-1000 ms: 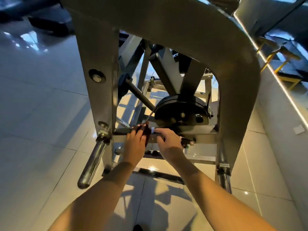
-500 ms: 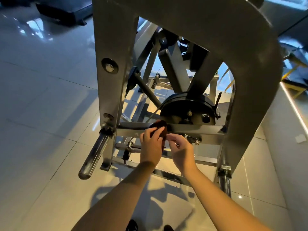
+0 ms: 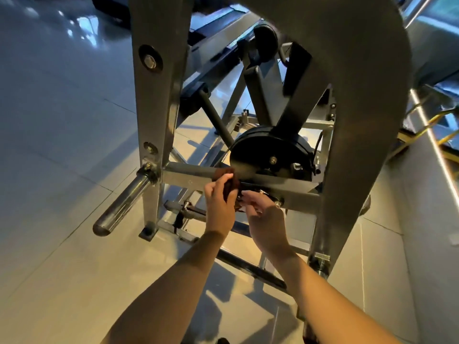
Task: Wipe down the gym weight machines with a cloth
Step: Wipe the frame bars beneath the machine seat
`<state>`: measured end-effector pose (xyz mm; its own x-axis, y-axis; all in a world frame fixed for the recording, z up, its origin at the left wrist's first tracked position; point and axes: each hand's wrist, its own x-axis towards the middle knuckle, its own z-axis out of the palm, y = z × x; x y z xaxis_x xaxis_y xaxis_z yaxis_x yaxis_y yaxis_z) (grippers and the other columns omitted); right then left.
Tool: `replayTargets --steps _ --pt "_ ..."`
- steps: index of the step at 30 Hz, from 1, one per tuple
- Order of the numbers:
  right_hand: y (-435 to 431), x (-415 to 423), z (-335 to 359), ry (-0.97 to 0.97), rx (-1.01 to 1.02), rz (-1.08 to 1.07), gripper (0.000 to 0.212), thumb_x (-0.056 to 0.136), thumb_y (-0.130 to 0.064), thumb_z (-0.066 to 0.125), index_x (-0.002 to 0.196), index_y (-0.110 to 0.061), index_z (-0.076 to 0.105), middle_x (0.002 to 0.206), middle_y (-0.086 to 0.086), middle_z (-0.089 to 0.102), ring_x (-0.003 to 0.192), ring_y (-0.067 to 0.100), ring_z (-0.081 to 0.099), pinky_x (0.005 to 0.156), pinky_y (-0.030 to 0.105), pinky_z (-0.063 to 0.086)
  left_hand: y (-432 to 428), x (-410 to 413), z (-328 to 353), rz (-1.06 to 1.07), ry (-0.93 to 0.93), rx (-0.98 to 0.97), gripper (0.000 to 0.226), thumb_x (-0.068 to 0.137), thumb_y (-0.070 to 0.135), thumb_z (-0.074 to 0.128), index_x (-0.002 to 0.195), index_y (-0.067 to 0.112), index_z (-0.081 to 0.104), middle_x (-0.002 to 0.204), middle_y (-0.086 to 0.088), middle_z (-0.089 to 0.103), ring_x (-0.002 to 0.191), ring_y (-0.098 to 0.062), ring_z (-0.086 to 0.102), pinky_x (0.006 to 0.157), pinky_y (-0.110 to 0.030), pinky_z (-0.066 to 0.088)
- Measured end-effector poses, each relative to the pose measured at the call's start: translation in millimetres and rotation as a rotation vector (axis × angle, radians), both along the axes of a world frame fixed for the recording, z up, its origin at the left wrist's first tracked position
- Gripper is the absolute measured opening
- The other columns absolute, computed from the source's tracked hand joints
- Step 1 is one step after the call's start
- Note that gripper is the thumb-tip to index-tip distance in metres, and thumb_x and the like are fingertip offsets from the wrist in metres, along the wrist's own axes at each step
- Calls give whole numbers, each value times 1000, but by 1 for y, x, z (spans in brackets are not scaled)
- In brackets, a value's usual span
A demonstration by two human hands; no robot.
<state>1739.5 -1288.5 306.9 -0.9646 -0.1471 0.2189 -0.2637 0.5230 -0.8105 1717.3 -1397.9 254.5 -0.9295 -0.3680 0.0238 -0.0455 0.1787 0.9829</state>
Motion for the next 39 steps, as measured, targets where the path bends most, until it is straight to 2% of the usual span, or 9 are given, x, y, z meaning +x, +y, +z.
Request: replayTargets --steps 9,13,17,21,25,28,31,34,39 --pt "-30 1 -21 -113 14 45 32 103 -7 51 132 -12 63 129 2 64 105 -10 55 92 2 41 -56 -16 -12 66 -126 -133 40 102 23 57 141 26 48 147 -11 42 132 -28 47 101 -35 47" --pt "-63 1 -25 -335 -244 -43 38 103 -26 50 141 -23 55 134 4 53 120 13 56 105 36 52 -71 -4 -4 -204 -2 -134 34 104 21 54 137 29 55 143 -3 51 127 -11 50 107 -32 48" --pt "-100 3 -20 -211 -446 -275 35 100 -20 56 129 -39 56 129 3 56 115 15 61 100 42 55 -99 6 20 -538 2 33 30 108 17 45 132 24 60 130 7 61 114 2 60 88 -12 51" --pt "-121 7 -5 -195 -647 -388 30 98 -10 54 123 -24 61 113 9 68 104 25 68 91 46 59 -125 0 30 -662 70 25 27 106 16 45 117 31 64 119 8 65 111 -7 63 94 -25 54" --pt "-127 10 -6 16 -456 -550 26 95 -24 51 115 -32 67 102 4 68 97 28 66 80 55 58 -158 -27 20 -644 85 -268 35 109 24 39 141 22 51 146 -2 48 137 -15 44 115 -38 39" --pt "-130 6 -19 13 -352 -819 36 97 -22 51 131 -21 59 121 2 52 115 20 53 101 49 49 -173 -50 6 -793 9 -536 43 109 27 38 151 23 41 154 -5 42 142 -16 37 121 -39 30" --pt "-140 -8 -26 -8 -382 -849 36 99 -22 53 133 -32 55 122 -14 42 117 18 50 100 49 52 -184 -71 -7 -892 44 -616 38 108 28 39 144 20 50 141 -8 54 128 -21 53 111 -46 43" --pt "-156 -23 -40 23 -328 -892 39 97 -14 54 122 -44 56 117 -24 43 114 19 52 96 47 53 -190 -86 -13 -850 100 -591 31 107 24 43 136 20 55 116 1 63 99 -1 61 95 -30 53" --pt "-211 -33 -67 26 -222 -858 40 90 3 56 122 -20 64 110 -12 53 102 -2 53 93 19 47 -201 -95 -26 -792 117 -449 27 107 22 45 127 16 62 108 1 70 95 4 64 90 -22 54"
